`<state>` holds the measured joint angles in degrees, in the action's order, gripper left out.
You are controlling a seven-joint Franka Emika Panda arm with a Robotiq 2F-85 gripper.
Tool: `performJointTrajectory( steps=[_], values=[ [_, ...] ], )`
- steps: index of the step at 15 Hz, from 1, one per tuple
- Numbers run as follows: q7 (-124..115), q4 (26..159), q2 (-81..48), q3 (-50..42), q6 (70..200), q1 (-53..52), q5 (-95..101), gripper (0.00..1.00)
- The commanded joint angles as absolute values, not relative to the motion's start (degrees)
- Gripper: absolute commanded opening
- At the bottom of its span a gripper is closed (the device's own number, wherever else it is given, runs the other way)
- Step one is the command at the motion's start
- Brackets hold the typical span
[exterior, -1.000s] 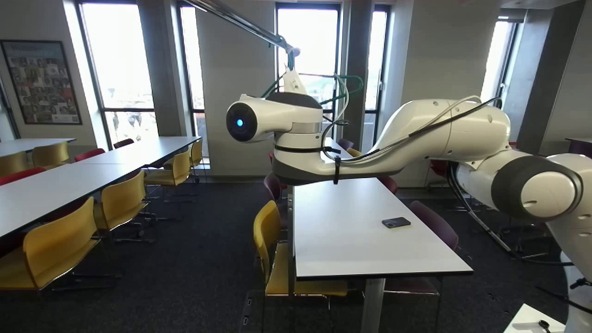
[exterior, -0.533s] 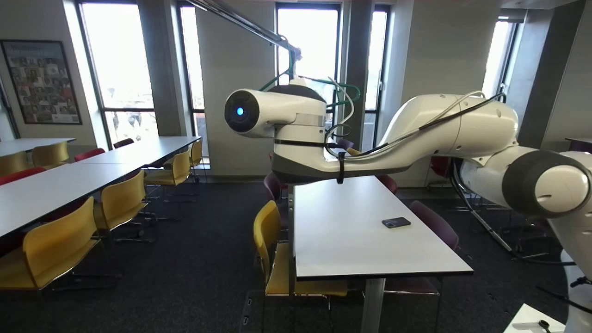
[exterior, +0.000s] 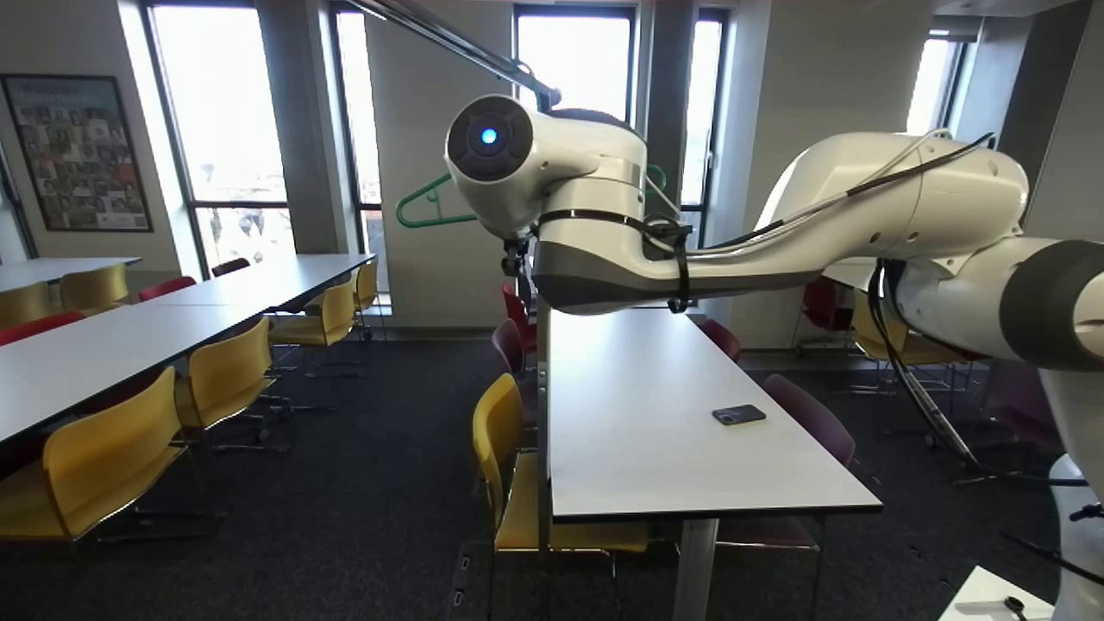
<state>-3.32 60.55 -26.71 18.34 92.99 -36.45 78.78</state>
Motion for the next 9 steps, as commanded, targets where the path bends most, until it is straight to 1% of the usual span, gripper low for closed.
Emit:
performJointTrajectory(
  steps=[1,4,6,9],
  values=[
    [-8.3,57.3,-24.7,14.5,91.8,-38.3,82.5,1.00],
    [-9.0,51.9,-24.8,11.8,92.1,-40.2,88.7,1.00],
    [-13.5,51.8,-23.8,12.4,93.0,-39.6,92.0,1.00],
    [-16.5,55.2,-20.4,16.5,95.3,-36.3,80.4,1.00]
  ],
)
